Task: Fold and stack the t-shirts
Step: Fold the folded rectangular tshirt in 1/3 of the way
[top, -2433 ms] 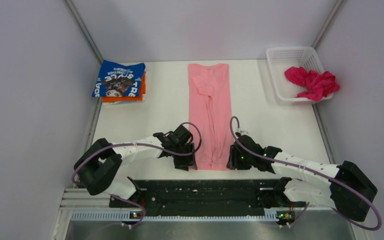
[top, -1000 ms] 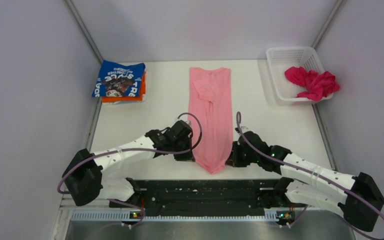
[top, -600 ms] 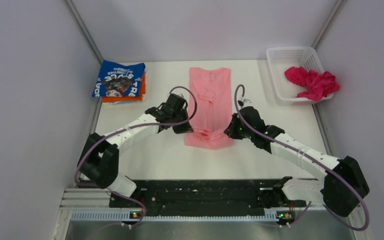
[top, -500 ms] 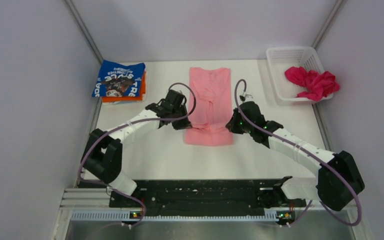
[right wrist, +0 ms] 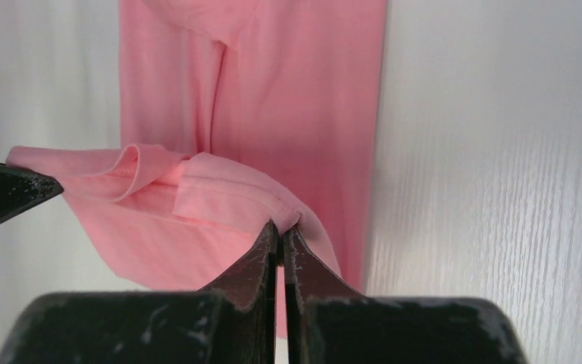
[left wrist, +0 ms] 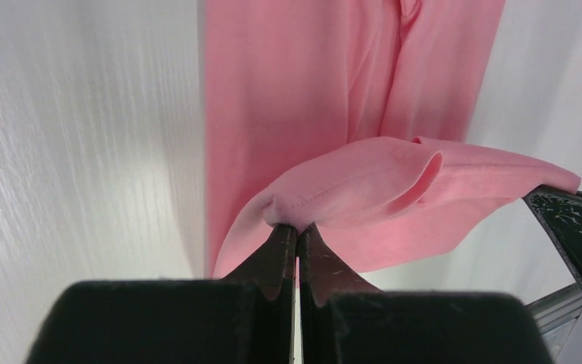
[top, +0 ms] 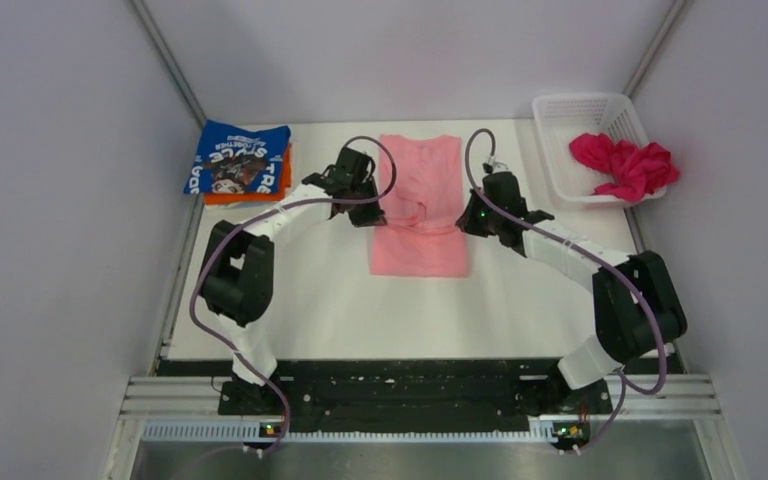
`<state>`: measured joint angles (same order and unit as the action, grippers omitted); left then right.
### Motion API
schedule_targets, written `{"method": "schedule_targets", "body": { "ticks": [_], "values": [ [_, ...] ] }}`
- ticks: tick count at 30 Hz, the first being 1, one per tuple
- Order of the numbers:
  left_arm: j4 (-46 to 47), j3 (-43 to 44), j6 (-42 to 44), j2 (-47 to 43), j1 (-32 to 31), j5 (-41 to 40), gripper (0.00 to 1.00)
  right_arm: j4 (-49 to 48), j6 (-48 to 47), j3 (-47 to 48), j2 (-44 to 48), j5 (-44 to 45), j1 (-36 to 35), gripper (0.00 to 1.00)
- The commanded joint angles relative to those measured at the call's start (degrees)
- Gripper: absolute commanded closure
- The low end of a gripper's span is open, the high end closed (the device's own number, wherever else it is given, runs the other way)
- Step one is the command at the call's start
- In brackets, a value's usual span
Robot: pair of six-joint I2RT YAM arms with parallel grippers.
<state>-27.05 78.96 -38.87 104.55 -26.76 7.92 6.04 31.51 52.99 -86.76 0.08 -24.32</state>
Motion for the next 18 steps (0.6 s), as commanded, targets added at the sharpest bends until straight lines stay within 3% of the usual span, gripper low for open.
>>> {"method": "schedule_targets", "body": {
  "ticks": [1, 9, 10, 12, 13, 14, 16, 18],
  "values": [
    [-0.88, 5.62, 3.05, 3.51, 1.72, 1.15, 1.0, -4.77, -1.88, 4.74, -3.7, -4.04, 2.69, 1.0],
    [-3.12, 12.79, 4.28, 10.74, 3.74, 2.17, 1.0, -6.32, -2.21, 9.44, -12.05, -7.52, 5.7, 1.0],
    [-2.84, 13.59, 4.8, 11.52, 4.0, 2.26, 0.95, -7.46, -2.61, 10.18, -13.2, -8.54, 6.09, 0.99],
    [-3.12, 16.3, 5.33, 13.29, 4.78, 3.4, 0.77, -10.31, -2.99, 11.59, -15.66, -11.69, 7.53, 0.96],
    [-3.36, 17.98, 5.65, 14.12, 5.24, 4.51, 0.57, -11.64, -2.96, 12.58, -17.07, -13.24, 8.53, 0.92],
    [-3.65, 19.51, 5.58, 14.7, 5.55, 4.71, 0.38, -11.93, -2.59, 14.21, -18.32, -14.19, 9.57, 0.83],
    [-3.9, 21.95, 5.74, 14.84, 5.91, 5.01, 0.14, -10.21, -2.8, 17.88, -19.86, -15.64, 10.93, 0.52],
    [-3.73, 22.45, 6.14, 13.42, 6.1, 4.68, 0.08, -9.25, -4.69, 18.8, -19.18, -16.05, 11.14, 0.29]
  ]
}}
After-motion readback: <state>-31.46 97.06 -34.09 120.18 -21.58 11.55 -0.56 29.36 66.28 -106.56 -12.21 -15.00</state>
